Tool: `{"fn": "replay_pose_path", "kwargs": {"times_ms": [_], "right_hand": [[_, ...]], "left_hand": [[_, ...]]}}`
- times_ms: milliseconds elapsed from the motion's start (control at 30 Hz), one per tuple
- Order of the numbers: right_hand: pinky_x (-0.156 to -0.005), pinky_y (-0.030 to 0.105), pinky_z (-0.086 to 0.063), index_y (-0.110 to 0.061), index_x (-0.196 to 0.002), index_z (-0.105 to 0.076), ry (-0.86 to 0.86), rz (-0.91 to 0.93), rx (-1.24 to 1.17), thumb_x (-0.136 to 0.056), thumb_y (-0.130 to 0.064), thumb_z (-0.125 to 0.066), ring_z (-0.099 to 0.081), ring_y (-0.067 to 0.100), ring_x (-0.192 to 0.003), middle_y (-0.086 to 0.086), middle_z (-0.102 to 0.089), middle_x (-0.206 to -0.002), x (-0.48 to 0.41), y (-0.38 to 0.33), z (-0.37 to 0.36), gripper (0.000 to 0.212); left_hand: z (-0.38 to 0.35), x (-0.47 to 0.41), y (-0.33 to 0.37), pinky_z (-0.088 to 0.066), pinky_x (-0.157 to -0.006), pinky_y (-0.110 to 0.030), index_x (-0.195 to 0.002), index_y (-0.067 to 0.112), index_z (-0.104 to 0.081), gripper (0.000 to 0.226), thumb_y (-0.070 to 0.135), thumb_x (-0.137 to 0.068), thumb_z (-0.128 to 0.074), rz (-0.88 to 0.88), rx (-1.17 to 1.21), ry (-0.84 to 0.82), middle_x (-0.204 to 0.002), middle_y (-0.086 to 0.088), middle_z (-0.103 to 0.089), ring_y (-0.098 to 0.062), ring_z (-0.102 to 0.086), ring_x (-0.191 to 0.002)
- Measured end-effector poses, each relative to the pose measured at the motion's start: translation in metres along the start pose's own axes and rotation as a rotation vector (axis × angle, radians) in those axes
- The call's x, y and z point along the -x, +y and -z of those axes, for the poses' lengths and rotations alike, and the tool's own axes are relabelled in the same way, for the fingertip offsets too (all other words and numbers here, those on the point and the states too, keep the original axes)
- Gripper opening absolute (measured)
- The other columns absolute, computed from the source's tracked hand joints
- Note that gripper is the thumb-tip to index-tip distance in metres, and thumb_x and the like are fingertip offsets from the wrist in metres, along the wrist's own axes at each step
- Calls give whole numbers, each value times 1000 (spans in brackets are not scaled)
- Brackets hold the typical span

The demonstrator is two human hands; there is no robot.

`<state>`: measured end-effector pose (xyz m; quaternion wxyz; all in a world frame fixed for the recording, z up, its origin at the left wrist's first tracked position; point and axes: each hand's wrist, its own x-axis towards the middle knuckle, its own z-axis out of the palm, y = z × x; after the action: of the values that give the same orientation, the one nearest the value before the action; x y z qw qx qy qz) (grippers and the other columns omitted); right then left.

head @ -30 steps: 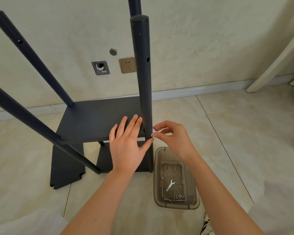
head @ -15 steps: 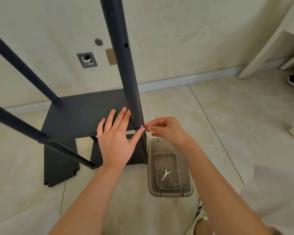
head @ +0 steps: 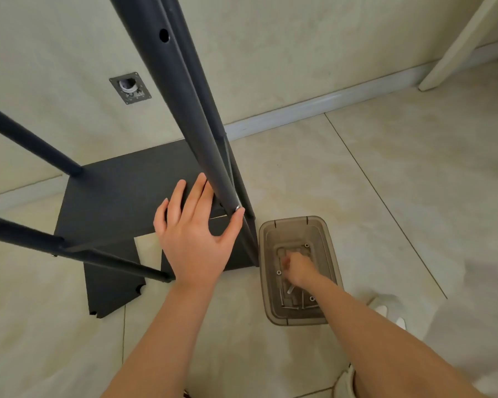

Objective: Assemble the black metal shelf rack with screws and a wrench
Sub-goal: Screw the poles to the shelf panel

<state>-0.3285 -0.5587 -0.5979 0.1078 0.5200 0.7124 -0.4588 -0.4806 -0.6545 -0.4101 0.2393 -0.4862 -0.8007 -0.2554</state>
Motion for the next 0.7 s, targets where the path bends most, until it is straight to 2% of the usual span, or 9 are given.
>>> {"fn": "replay_pose_path", "kwargs": {"times_ms": [67, 233, 433, 567, 700], "right_hand": [[-79, 29, -49, -12, -118, -59, -6, 38, 60, -97, -12, -56, -60, 23, -100, 9, -63, -114, -5, 2, -9, 21], [-89, 36, -54, -16, -115, -58, -8, 104, 190, -95, -12, -58, -62, 22, -98, 6, -63, -108, -15, 5, -23, 20], [-88, 37, -55, -14, -121, -58, 87, 197, 413, -92, -9, -63, -61, 26, -104, 8, -61, -117, -14, 10, -33, 30], [-88, 36, -54, -12, -123, -55, 85, 220, 406, -92, -6, -62, -60, 26, -105, 9, -59, -120, -13, 12, -34, 33], [-78, 34, -54, -11, -106, -56, 35, 153, 184, -97, -8, -54, -65, 26, -92, 11, -64, -103, -15, 14, -23, 9]], "left_hand": [[-2, 0, 1, -35, -112, -49, -122, 14, -70, 54, 57, -92, -57, 6, 6, 15, -130, -3, -67, -28, -54, -132], [-4, 0, 3, -38, -108, -51, -116, 13, -72, 50, 53, -89, -61, 15, 8, 48, -126, -3, -69, -28, -55, -130], [-6, 0, 3, -36, -108, -47, -117, 13, -72, 49, 50, -86, -64, 15, 1, 59, -126, -2, -69, -28, -55, -130], [-6, 0, 3, -38, -107, -49, -116, 12, -71, 48, 49, -86, -66, 12, 3, 63, -126, -2, -69, -29, -56, -129], [-7, 0, 3, -38, -106, -48, -116, 12, -72, 48, 48, -86, -66, 14, 1, 67, -125, -3, -70, -29, -56, -129]]}}
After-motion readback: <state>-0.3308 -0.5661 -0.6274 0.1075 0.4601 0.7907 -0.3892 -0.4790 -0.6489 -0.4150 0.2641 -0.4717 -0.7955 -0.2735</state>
